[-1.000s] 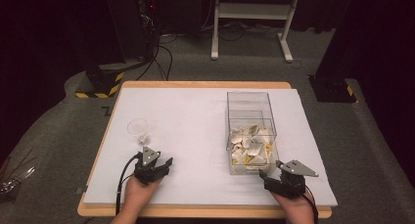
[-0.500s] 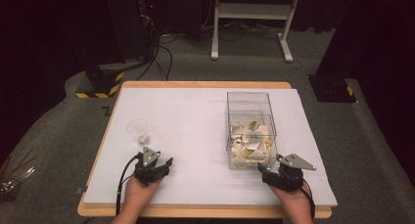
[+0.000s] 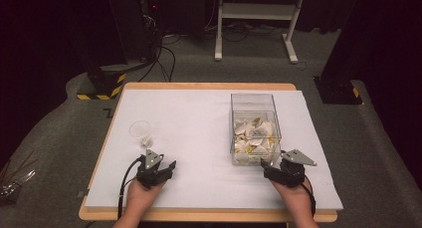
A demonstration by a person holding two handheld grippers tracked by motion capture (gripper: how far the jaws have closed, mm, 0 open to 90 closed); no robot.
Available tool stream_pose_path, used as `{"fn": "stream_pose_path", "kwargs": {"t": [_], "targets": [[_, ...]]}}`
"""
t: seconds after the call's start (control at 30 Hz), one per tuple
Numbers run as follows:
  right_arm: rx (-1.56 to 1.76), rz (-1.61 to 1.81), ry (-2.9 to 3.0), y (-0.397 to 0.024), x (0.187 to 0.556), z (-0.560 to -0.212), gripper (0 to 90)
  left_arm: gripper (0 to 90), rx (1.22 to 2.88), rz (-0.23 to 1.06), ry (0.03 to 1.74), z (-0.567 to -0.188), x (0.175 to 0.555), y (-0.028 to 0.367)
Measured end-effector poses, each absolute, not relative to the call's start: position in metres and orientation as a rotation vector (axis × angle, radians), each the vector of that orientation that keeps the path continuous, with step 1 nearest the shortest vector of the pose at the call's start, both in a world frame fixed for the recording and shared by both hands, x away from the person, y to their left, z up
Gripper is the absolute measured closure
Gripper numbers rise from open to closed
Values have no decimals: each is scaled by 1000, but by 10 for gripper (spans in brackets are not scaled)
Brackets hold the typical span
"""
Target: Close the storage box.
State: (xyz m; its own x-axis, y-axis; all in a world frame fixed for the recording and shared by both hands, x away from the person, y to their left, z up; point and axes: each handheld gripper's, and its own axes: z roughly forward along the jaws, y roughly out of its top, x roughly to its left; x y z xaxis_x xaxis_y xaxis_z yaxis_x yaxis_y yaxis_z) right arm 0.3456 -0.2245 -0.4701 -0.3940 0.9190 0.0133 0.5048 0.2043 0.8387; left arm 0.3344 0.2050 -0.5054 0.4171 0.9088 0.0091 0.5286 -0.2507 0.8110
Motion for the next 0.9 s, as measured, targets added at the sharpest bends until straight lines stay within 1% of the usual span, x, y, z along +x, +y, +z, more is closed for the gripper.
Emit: {"fn": "stream_pose_path", "kwargs": {"t": [0.9], "targets": [[1374, 1047, 1927, -220, 388, -470, 146, 437, 1930, 626, 1209, -506, 335, 205]]}}
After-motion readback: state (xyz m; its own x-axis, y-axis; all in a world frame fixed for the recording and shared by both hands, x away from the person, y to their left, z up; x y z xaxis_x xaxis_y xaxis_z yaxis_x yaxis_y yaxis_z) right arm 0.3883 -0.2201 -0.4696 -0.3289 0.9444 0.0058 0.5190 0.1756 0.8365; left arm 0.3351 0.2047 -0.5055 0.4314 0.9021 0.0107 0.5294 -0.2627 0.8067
